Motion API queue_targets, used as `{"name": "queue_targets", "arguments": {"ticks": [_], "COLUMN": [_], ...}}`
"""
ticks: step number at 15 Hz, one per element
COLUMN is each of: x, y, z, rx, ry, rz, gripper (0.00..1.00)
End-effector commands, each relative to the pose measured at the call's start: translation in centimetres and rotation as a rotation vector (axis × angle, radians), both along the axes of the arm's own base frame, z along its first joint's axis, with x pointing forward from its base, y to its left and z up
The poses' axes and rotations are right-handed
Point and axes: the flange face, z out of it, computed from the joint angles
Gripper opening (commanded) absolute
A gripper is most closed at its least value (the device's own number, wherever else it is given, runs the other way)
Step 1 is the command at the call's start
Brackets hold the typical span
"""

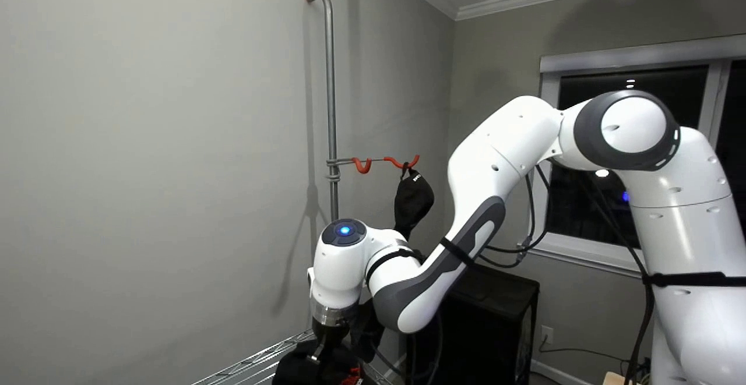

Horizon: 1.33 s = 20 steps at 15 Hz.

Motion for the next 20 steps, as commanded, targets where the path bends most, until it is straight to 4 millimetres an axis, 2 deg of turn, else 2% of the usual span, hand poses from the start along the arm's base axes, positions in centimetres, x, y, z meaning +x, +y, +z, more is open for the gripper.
{"name": "queue_targets", "arguments": {"ticks": [1,7,8,9,11,12,20], "x": [1.8,3.5,3.9,4.1,4.7,4.8,5.6], "y": [2.3,3.5,3.4,3.1,2.7,2.5,1.3], "z": [-2.1,-4.0,-4.2,-4.3,-4.3,-4.3,-3.8], "rx": [-0.016,-0.032,-0.042,-0.05,-0.055,-0.056,-0.06], "ry": [0.024,0.025,0.016,0.009,-0.002,-0.004,-0.016], "rz": [0.021,-0.004,-0.01,-0.011,-0.026,-0.03,-0.06], "gripper": [1.0,1.0,0.96,0.74,0.69,0.64,0.1]}}
